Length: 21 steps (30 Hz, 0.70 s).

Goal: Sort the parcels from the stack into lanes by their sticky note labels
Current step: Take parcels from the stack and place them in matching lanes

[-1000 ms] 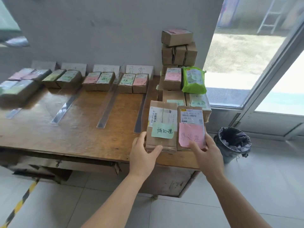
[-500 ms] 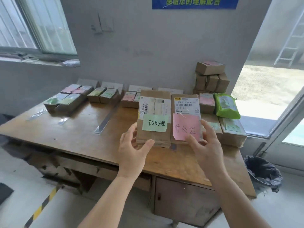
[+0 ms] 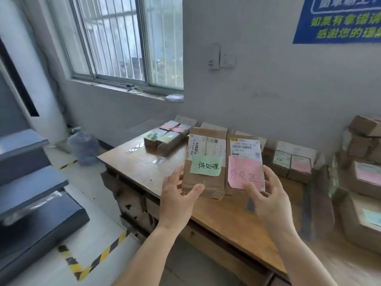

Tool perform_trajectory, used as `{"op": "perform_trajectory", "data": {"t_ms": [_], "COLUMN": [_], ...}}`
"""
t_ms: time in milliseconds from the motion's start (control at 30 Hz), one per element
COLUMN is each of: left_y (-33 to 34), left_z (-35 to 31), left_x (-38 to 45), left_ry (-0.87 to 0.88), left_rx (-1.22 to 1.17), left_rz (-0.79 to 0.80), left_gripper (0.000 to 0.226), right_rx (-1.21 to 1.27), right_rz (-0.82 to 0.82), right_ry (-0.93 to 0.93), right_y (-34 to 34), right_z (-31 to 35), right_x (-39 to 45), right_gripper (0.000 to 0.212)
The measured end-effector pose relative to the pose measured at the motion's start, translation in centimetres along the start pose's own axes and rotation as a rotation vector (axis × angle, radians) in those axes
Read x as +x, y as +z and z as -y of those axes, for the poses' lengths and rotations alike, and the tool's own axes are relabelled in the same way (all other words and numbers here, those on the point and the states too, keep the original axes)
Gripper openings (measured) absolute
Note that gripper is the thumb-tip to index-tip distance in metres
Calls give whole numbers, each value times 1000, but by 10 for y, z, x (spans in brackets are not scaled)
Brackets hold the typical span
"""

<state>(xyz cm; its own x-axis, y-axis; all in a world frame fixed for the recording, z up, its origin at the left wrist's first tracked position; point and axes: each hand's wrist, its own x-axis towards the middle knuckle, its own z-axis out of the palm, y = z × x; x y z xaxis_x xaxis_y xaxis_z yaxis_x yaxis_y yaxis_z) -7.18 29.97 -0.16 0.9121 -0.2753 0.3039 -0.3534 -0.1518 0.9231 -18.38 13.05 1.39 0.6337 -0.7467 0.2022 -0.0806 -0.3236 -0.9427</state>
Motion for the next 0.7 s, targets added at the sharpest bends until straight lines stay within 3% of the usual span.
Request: {"op": "perform_trajectory", "data": {"t_ms": [467, 700], "left_y": [-54, -112], "left_z": [65, 104], "left_x": [170, 269], "left_ry": [-110, -179], "left_rx": [-8, 113], "left_rz": [-89, -231], "left_gripper": [48, 35], "right_rx": [26, -8], "right_rz": [152, 352], "right_ry": [-28, -110], "right_y": [158, 265], "right_z": [11, 32], "right_x": [131, 188], "right_gripper": [60, 64]}}
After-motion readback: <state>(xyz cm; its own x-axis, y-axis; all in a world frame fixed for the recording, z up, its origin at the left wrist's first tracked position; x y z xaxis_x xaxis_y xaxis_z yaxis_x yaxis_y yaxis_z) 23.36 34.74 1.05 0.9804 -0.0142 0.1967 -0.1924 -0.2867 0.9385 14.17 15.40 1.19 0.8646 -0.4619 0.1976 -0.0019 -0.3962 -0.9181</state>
